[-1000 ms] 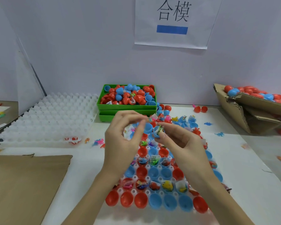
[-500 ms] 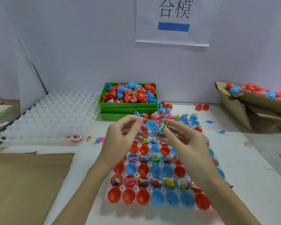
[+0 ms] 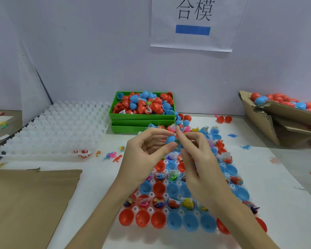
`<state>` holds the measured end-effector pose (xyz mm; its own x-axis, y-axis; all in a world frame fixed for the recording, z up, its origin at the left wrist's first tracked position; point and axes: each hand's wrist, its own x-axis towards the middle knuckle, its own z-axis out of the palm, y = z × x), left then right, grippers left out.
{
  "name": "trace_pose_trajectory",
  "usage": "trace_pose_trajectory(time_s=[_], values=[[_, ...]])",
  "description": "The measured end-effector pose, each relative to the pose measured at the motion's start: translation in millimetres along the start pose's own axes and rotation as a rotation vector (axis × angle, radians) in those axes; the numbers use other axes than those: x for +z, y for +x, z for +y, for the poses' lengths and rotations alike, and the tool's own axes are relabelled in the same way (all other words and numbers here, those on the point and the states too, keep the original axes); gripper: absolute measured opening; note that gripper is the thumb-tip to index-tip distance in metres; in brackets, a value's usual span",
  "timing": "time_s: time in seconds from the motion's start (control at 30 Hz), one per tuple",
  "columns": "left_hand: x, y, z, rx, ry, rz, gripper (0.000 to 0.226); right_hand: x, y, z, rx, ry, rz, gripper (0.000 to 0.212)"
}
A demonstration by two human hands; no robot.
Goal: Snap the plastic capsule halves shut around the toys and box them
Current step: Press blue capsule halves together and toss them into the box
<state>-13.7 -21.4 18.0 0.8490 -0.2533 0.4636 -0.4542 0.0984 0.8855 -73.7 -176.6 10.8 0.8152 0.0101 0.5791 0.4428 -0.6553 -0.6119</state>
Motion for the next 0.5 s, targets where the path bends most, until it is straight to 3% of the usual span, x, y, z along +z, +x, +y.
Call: trace_pose_trajectory(time_s=[0.1, 0.27, 0.43, 0.5], values=[[0, -1, 0, 0.01, -0.017, 0.016, 0.025, -2, 1, 0, -0.022, 0.025, 0.045, 0.058], [-2, -2, 0, 0.028, -0.073, -0.056, 0.031, -7, 5, 5, -0.015, 0.179, 0.128, 0.042], [2, -4, -2, 0.037, -0.06, -0.039, 0.028, -14, 8, 9, -0.17, -0.03, 0.137, 0.039], [2, -4, -2, 0.016, -0.073, -0.054, 0.024, -17, 8, 10, -0.134, 0.06, 0.121, 0.036]])
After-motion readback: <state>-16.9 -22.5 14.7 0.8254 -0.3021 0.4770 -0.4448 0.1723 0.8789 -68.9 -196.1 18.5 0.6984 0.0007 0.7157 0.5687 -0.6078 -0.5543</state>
